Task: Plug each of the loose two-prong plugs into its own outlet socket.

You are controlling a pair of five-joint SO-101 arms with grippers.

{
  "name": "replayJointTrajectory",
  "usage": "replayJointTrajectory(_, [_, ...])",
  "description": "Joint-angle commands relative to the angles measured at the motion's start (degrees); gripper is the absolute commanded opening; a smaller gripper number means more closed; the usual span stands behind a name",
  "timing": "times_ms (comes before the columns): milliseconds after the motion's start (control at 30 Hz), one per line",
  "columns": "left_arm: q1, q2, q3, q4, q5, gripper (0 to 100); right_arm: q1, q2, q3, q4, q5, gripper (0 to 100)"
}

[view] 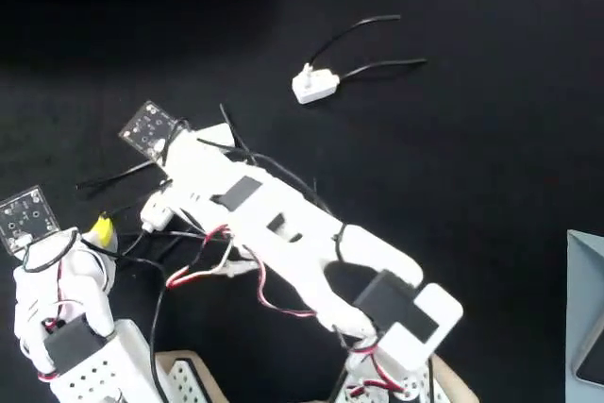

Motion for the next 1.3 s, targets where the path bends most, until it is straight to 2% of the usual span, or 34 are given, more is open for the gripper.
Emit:
replayJointTrajectory(0, [-0.40, -0.44, -0.31, 0.18, 0.44, 31, -0.79, 1.01, -4.26, -0.70, 0.62, 1.1])
replayJointTrajectory(467, [-0.40, -0.44, -0.31, 0.35, 0.44, 31, -3.87, 2.24, -6.11, 2.11, 0.18, 1.1])
replayJointTrajectory(967, [-0.40, -0.44, -0.31, 0.35, 0.44, 31, -1.32, 3.03, -6.11, 2.11, 0.70, 1.1])
replayJointTrajectory(1267, [-0.40, -0.44, -0.31, 0.35, 0.35, 31, -0.35, 10.95, -11.56, 3.78, 2.81, 1.1])
